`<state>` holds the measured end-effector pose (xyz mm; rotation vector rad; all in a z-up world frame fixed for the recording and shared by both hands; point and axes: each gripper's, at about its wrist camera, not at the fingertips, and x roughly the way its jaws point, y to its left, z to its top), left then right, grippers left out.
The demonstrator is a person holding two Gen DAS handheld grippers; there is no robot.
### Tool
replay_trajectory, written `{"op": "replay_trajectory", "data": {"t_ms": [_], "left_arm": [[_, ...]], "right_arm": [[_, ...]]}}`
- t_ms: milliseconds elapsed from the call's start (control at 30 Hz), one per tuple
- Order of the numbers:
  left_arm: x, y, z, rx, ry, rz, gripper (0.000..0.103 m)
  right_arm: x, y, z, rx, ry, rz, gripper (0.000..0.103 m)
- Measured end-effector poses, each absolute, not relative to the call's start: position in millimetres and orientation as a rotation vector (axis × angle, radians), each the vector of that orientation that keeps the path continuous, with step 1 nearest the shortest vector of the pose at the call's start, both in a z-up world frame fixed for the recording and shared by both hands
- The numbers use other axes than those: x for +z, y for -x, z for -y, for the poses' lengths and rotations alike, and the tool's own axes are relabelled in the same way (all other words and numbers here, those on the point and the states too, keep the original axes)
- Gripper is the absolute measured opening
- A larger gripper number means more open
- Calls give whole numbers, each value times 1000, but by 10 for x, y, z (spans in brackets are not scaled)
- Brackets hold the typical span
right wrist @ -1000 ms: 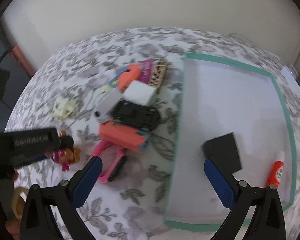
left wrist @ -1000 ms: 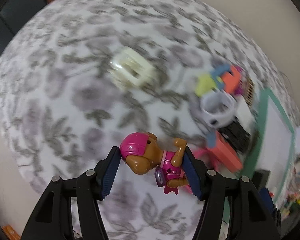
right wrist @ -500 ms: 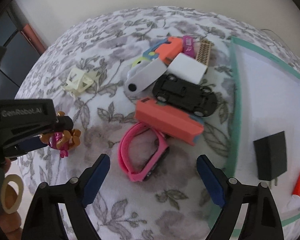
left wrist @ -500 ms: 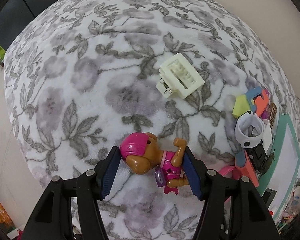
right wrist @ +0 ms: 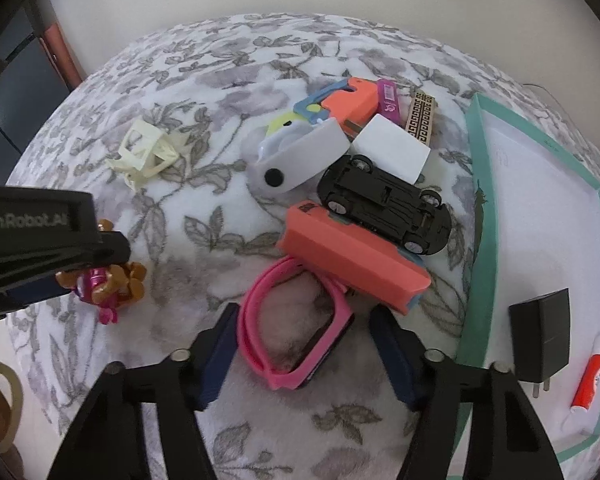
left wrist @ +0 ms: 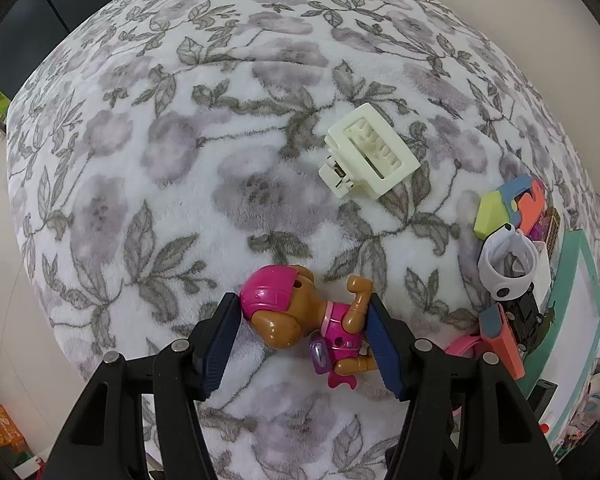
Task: Organize rigid objects
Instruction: 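Grasp the pink toy figure with the left tool while the right tool grasps the pink watch band, then carry the pink figure into the tray with the left tool while the right tool carries the watch band there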
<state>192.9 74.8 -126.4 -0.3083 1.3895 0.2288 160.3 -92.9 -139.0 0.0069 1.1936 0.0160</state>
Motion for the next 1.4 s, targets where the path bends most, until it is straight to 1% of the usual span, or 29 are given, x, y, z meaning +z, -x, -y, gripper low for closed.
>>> {"op": "replay_trajectory", "data": {"t_ms": [33,67,433,733,1233,1400], "left_arm": [[-1261,-1925,-734,230,306,-1390,64],[-1271,-1925,-720,230,302,-1391,64],[-1364,-1900,-510,233,272,-1397,64],[-1311,-1874,-346,223,254,-1376,64],[-913,-1802,-172,204,235,-1299,64],[-724,-1821,-139,169,237,-1243,64]], "right_arm": [[-1385,-1597,916,21,-9,-1194,59],[-1371,-1572,934,27,-11,-1196,58],[-1319,-1411,1129,64,-127,-1237,57],[-1211,-1299,1301,83,-218,-1249,57],[-824,-1215,1596,80,-317,-1156,57],[-613,-1232,1739,14,-305,-1047,57]]}}
